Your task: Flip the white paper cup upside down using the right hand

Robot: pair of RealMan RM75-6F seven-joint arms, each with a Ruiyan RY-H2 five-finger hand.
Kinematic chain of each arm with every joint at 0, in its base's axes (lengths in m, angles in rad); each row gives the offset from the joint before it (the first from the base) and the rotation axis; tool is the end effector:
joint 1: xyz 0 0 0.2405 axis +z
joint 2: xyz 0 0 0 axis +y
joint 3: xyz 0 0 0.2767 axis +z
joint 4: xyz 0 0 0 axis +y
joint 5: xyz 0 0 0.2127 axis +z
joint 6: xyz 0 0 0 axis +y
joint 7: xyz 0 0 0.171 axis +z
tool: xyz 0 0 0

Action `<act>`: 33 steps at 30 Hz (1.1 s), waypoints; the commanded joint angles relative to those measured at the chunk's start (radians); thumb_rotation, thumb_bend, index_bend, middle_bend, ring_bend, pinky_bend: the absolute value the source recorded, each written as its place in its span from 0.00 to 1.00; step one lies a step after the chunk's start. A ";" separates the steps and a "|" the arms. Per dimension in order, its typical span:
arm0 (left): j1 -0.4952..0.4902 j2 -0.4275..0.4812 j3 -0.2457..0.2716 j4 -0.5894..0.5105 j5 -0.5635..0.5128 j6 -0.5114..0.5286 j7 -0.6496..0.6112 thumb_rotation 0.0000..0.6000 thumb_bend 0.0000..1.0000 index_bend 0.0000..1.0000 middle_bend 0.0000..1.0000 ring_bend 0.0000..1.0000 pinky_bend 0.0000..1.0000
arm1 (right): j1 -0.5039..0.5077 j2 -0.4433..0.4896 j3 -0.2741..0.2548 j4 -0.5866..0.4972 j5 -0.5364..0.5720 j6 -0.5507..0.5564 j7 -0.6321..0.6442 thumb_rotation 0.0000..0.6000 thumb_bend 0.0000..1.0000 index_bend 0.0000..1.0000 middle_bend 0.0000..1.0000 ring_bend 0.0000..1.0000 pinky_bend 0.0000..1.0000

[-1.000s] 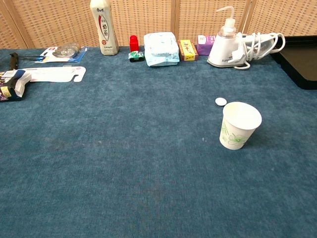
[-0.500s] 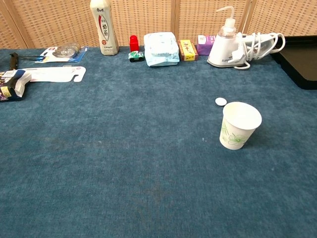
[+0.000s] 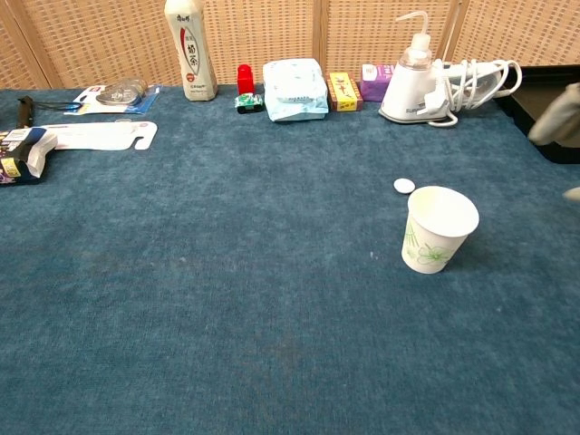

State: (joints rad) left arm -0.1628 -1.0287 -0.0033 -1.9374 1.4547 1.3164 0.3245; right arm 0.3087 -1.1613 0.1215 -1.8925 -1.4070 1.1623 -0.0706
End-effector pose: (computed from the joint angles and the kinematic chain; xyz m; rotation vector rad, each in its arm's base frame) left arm -0.2695 0.2117 0.1353 -1.6079 -0.9446 -0.7578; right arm -0.2249 -0.2679 0.0924 1.6174 -1.1833 1.0742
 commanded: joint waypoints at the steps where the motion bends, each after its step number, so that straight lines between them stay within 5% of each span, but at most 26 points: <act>1: -0.014 -0.004 -0.005 -0.001 -0.014 -0.018 0.013 0.56 0.25 0.12 0.18 0.12 0.16 | 0.050 -0.015 0.009 -0.010 0.009 -0.054 0.000 0.94 0.27 0.32 0.30 0.27 0.19; 15: -0.070 0.005 -0.028 -0.026 -0.037 -0.062 0.047 0.54 0.25 0.12 0.18 0.12 0.16 | 0.134 -0.129 0.018 -0.004 0.158 -0.078 -0.317 0.94 0.21 0.29 0.18 0.14 0.08; 33: -0.076 -0.005 -0.009 -0.004 -0.051 -0.070 0.012 0.55 0.25 0.12 0.18 0.12 0.16 | 0.251 -0.228 0.037 0.011 0.352 -0.118 -0.495 0.94 0.21 0.28 0.16 0.14 0.07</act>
State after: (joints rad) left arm -0.2392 -1.0327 -0.0131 -1.9421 1.4028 1.2457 0.3375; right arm 0.5458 -1.3775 0.1549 -1.8903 -1.0733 1.0518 -0.5515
